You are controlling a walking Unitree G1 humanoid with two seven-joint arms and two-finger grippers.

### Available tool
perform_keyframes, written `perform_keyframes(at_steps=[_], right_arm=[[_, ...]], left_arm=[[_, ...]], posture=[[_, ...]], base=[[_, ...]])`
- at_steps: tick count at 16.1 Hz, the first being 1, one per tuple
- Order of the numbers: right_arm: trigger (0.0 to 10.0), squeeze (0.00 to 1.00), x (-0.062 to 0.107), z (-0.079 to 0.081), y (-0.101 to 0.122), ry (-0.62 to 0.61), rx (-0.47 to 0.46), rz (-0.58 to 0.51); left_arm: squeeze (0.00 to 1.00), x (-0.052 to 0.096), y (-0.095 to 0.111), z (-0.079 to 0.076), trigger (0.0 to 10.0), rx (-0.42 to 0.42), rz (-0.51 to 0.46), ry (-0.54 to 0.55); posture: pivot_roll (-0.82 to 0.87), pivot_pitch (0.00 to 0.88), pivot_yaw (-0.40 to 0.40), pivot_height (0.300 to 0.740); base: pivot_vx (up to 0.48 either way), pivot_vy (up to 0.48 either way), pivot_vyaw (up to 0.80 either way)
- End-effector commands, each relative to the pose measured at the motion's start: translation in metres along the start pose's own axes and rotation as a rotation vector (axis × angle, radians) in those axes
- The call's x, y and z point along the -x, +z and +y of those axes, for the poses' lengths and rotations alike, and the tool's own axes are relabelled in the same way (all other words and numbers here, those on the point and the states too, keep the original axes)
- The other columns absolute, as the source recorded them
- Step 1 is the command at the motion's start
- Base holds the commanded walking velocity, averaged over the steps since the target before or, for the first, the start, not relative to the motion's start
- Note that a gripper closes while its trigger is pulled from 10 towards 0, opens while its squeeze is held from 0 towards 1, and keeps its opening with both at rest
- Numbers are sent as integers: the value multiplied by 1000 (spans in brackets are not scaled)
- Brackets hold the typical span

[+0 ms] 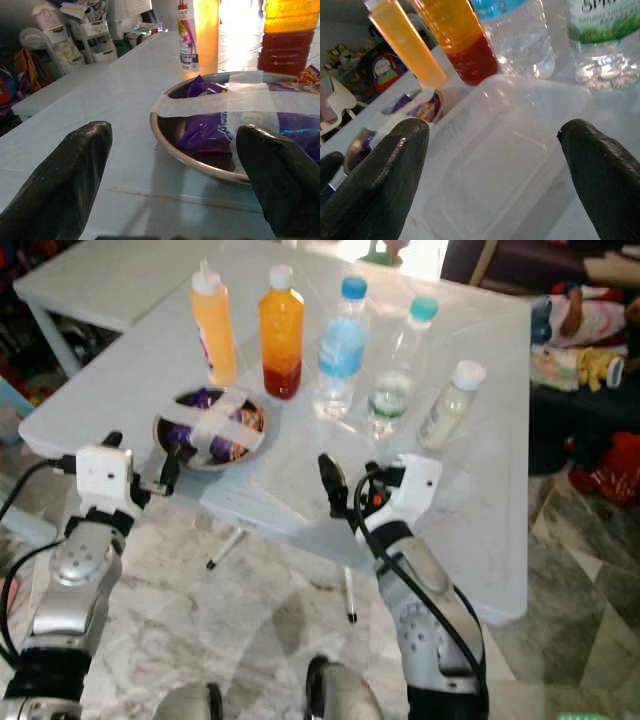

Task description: Restocking fridge

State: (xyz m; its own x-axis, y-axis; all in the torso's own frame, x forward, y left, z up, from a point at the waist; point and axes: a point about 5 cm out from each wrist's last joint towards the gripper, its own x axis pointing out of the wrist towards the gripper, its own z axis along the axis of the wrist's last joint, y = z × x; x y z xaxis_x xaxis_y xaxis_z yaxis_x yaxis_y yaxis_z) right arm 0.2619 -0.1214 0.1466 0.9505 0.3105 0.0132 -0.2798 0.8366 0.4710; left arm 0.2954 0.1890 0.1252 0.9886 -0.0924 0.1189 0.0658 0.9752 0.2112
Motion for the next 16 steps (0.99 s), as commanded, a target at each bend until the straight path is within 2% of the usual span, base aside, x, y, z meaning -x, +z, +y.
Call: perform_keyframes(at_steps=[1,4,7,9,12,15,16], right_arm=[[10000,0,6,2,6,-5,-5,-11],[10000,0,19,-3,12,-65,-75,9],[10000,0,23,-1,8,-76,-150,63],[10000,0,20,0,2,-65,-217,93],[10000,0,4,0,-14,-41,-384,167],[10000,0,-3,2,-23,-23,-448,220],[8196,0,-7,2,-26,-19,-469,232]], left_arm=[[0,-1,-1,0,10000,-9,1,-6],[0,-4,1,-2,10000,-7,-7,-14],[0,-5,1,-1,10000,-8,-9,-15],[0,-5,1,-2,10000,-7,-10,-18],[0,-6,1,-4,10000,-7,-15,-23],[0,-6,2,-1,10000,-12,-19,-18],[0,-6,2,-1,10000,-13,-20,-17]], posture=[[-16,134,-43,740],[-21,127,-38,740],[-25,125,-38,740],[-24,125,-37,740],[-9,120,-41,740],[-5,120,-43,740],[-7,119,-42,740]], base=[[0,0,0],[0,0,0],[0,0,0],[0,0,0],[0,0,0],[0,0,0],[0,0,0]])
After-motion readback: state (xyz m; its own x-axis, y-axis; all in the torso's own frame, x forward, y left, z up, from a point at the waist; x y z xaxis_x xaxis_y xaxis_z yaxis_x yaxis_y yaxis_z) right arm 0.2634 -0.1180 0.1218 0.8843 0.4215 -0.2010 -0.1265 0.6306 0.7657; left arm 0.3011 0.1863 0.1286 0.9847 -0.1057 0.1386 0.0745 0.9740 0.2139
